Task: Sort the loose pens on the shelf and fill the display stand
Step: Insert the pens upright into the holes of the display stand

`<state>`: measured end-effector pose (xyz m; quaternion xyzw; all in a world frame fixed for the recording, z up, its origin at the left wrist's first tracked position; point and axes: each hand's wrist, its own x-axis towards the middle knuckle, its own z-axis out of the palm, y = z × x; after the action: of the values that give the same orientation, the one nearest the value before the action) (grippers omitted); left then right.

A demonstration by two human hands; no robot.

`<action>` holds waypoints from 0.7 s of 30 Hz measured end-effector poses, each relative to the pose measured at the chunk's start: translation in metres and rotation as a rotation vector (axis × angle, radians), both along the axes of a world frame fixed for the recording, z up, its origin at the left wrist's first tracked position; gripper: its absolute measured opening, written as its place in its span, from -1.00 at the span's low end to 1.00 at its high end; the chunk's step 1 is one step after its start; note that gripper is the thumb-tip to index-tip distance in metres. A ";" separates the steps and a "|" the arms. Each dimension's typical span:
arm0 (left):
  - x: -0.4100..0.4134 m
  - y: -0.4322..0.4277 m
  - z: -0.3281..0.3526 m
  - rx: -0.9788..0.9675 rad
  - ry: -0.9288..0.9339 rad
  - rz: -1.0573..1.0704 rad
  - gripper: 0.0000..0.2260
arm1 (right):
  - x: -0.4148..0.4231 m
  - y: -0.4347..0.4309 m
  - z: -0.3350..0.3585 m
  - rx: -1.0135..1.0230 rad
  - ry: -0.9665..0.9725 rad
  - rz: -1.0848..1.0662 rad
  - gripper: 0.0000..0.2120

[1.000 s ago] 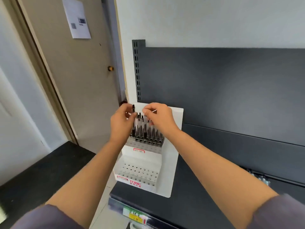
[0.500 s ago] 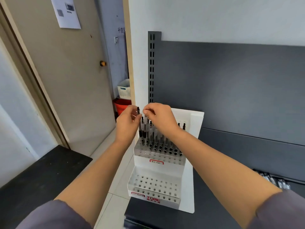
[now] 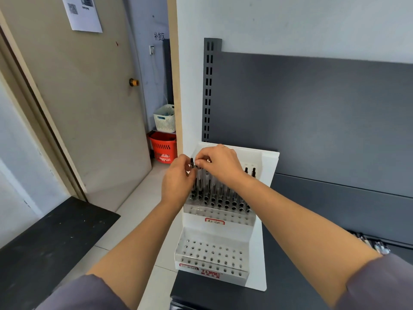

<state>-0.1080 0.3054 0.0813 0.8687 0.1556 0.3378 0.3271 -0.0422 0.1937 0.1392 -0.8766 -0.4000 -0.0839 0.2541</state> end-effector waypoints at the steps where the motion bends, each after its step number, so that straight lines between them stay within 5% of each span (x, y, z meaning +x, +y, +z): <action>1: 0.000 0.000 0.000 -0.002 -0.002 -0.003 -0.86 | 0.000 0.000 -0.002 0.017 -0.003 -0.002 -0.94; 21: -0.006 0.001 0.014 0.086 0.046 -0.028 -0.86 | -0.003 -0.004 -0.006 -0.066 -0.138 -0.074 -0.86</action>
<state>-0.1144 0.3065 0.0954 0.8916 0.1364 0.3193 0.2906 -0.0454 0.1898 0.1331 -0.8907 -0.3865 -0.1402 0.1938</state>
